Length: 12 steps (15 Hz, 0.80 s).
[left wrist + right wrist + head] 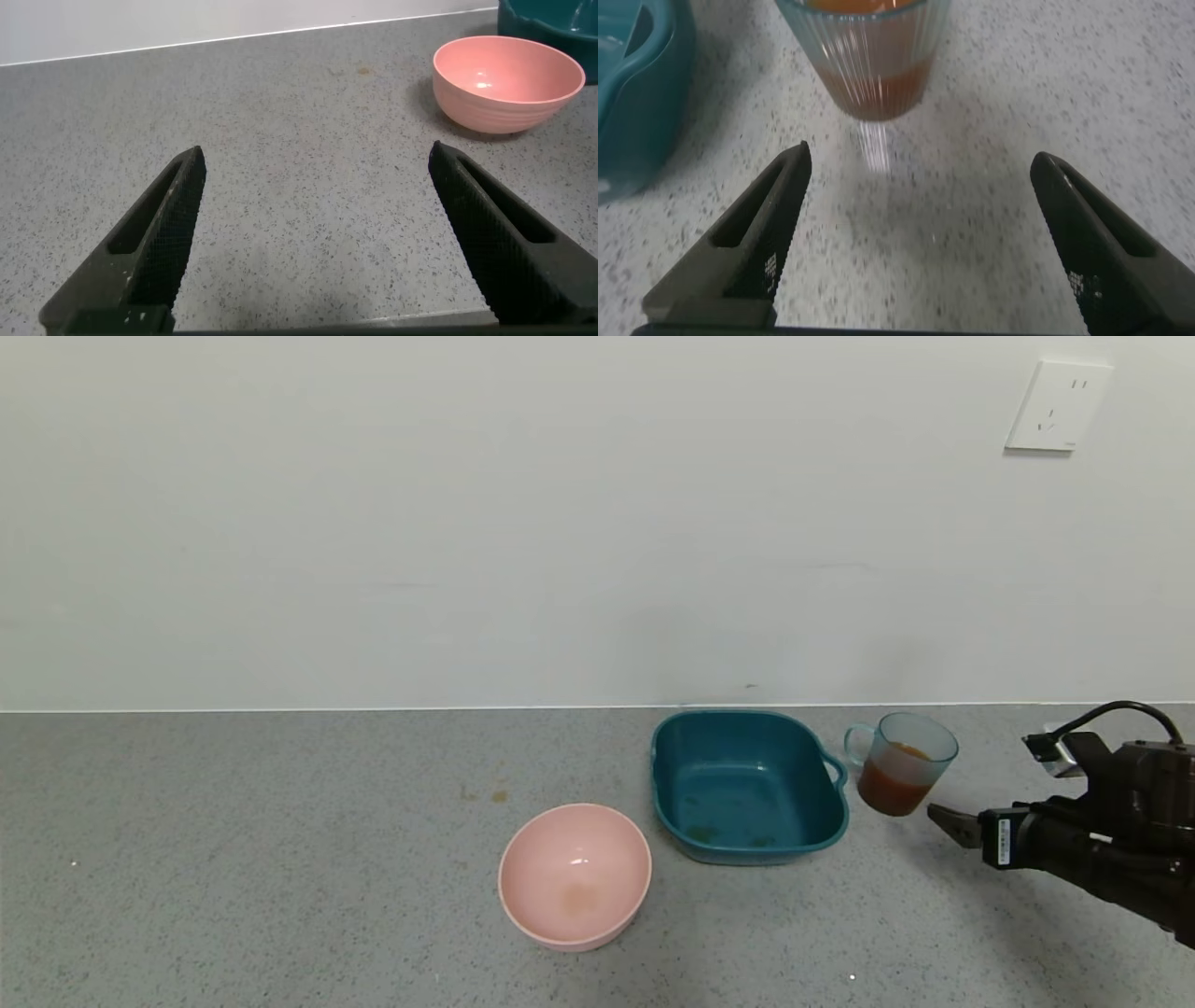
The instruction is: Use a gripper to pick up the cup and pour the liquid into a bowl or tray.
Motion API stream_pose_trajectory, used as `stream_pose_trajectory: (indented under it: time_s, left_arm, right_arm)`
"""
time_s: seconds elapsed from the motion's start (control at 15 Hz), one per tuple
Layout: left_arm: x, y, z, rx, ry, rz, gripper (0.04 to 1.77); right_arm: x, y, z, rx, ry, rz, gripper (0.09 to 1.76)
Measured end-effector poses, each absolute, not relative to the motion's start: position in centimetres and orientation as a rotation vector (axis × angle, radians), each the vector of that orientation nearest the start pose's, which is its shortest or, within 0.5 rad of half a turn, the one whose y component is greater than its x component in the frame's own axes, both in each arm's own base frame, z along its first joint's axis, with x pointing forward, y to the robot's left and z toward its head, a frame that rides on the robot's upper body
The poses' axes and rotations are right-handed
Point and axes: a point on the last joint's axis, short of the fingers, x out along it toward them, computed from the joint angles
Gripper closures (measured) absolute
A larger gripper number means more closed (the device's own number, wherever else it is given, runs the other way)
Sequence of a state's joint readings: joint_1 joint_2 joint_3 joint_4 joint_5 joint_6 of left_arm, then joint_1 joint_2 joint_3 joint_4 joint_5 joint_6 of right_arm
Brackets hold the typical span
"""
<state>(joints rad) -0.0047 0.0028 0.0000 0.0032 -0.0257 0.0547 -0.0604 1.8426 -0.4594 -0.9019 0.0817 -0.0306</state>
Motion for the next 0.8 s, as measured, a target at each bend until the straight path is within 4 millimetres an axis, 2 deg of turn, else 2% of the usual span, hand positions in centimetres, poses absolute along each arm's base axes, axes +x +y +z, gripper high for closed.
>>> stream_pose_trajectory:
  time_s: [0.4,0.8]
  left_arm:
    - [-2.3,0.0,7.5,0.055,0.005,-0.031,0.09]
    - [-2.3,0.0,7.5,0.055,0.005,-0.031,0.09]
  right_arm:
    - [30.7,-0.8,6.3,-0.001,0.394,0.077,0.14]
    - [32.6,-0.6,5.8,-0.001,0.372,0.095,0.14]
